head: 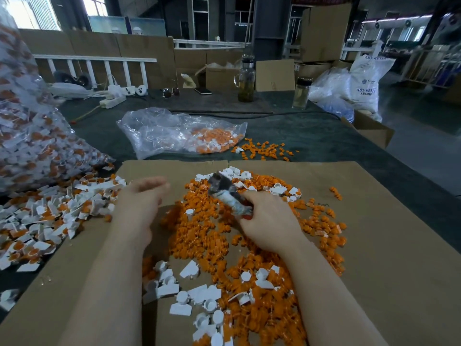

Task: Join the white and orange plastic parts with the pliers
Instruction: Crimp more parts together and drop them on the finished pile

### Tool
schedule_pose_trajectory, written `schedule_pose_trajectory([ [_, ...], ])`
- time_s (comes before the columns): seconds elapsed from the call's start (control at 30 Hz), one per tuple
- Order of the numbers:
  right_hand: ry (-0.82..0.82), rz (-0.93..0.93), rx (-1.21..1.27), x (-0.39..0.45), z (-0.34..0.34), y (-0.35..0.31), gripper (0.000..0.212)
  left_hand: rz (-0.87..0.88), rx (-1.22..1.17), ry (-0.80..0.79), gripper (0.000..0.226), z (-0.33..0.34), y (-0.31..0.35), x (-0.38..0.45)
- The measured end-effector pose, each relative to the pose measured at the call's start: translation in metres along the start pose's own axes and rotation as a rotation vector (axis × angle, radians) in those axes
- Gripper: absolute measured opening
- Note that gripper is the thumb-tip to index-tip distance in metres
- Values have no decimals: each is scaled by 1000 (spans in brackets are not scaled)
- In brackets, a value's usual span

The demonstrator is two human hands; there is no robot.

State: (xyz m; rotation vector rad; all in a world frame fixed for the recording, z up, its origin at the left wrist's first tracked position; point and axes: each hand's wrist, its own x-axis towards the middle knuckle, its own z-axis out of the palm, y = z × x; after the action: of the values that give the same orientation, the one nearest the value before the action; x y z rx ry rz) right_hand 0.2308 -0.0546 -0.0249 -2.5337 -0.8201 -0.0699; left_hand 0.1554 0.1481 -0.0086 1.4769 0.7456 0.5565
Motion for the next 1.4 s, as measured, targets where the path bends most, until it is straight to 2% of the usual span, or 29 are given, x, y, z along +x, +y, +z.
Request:
schedule_pose_trajectory([
  [0.13, -37, -124, -88, 0, 9, -7, 24, 188, 599, -187, 32, 16, -10, -7],
  [0.27, -52, -135, -111, 0, 7, -5, 28, 266, 909, -206, 28, 24, -11, -6],
  [0.47, -95, -185, -75, -2, 9, -8, 14, 332, 1023, -202, 7, 23, -11, -9],
  [0.67, -127, -204, -92, -1, 9, -9, 27, 367, 1089, -127, 20, 24, -13, -10],
  [0.8, -135, -212, -108, 0, 10, -10, 25, 333, 1005, -68, 28, 23, -12, -6],
  [0.93, -101, -172, -82, -1, 11, -7, 18, 287, 778, -55, 8, 23, -11, -5],
  [1.0, -61, -129, -50, -1, 10, -5, 22, 277, 624, -63, 12, 23, -11, -7],
  [1.1, 56, -65, 55, 0, 5, -3, 21, 150, 244, -142, 5, 26, -6, -12],
  [1.17, 141, -21, 159, 1, 3, -2, 15, 26, 23, -220, 11, 31, -3, -16],
  [1.23, 199, 22, 270, 0, 0, -2, 10, -40, -63, -274, 20, 35, -1, -18],
  [1.33, 204, 62, 412, 0, -3, -2, 5, -68, -162, -362, 30, 40, 2, -26],
  [1.4, 184, 76, 461, -1, -3, -2, 9, -64, -196, -396, 26, 42, 2, -30],
])
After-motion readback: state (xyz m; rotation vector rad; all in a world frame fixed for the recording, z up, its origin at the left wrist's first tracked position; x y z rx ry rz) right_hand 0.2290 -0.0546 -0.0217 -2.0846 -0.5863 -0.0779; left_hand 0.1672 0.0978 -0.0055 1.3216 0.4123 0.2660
